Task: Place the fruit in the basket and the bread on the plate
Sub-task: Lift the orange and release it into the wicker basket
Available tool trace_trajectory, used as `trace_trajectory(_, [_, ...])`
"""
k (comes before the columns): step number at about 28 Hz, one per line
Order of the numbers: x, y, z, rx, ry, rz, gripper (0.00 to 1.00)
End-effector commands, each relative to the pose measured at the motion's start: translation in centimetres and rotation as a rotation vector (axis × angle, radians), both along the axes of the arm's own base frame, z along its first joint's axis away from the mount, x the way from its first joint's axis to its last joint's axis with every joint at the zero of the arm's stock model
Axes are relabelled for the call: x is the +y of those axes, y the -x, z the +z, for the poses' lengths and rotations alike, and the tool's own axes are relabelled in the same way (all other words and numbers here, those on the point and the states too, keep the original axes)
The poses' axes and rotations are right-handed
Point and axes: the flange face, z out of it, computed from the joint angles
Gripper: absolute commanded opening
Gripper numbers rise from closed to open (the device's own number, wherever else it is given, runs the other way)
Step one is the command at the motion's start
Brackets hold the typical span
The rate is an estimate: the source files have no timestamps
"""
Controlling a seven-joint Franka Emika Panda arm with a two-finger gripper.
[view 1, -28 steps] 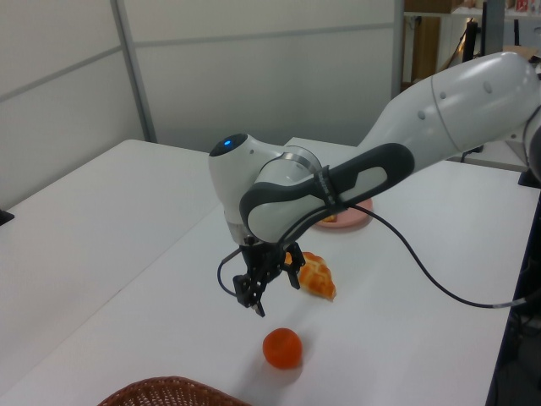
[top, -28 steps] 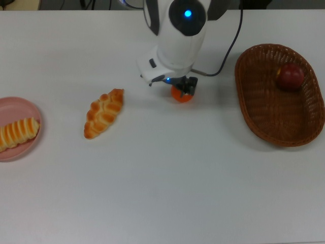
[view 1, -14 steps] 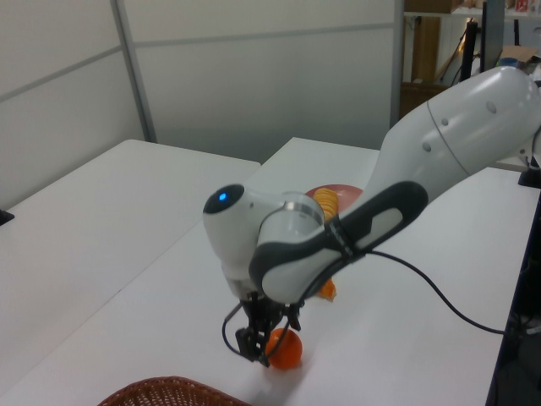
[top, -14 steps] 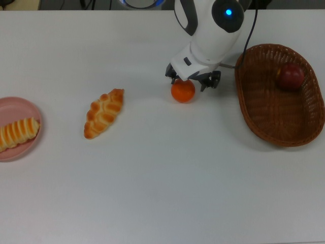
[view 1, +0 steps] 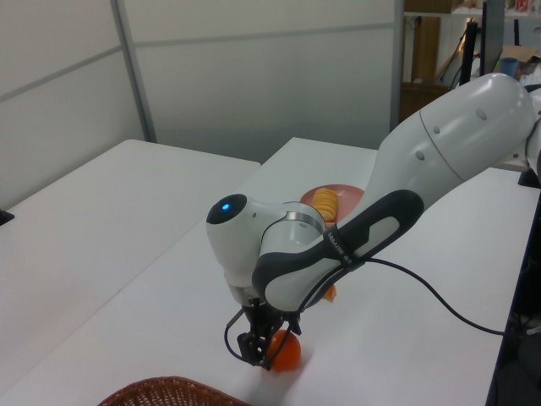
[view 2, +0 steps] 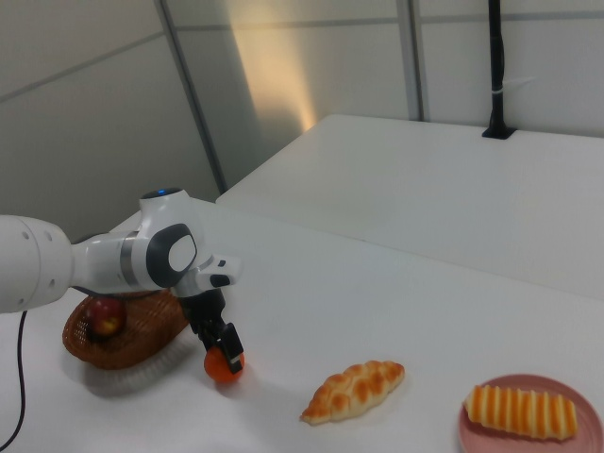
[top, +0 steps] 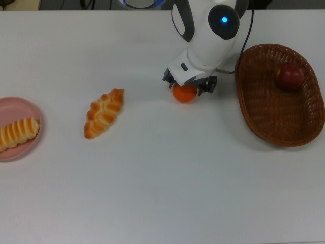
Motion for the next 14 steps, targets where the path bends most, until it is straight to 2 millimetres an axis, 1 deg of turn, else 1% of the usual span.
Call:
trace_trajectory(1, [-0.8, -0.3, -0.6, -0.026, 0.023, 0.004, 0.31])
trace_trajectory(2, [-1.2, -0.5, -0.6, -0.026, 0.023, -0.003, 0.11])
trace_trajectory(3, [-1.6, -0.7, -0.5, -0.027, 0.023, -0.010, 0.00])
trace_trajectory(8, [-1.8, -0.8, -0.1, -0.032, 0.019, -0.015, 0.00])
trace_trajectory(10, [-1.9, -1.3, 1.3, -0.049, 0.009, -0.028, 0.00])
trace_trajectory(12, [-2.4, -2.0, 2.6, -0.071, 0.001, -0.049, 0.00])
trace_trajectory(13, [-2.3, -2.2, 3.3, -0.081, -0.004, -0.052, 0.00])
trace_trajectory(14, [-2.2, -2.5, 4.8, -0.085, -0.010, -0.061, 0.00])
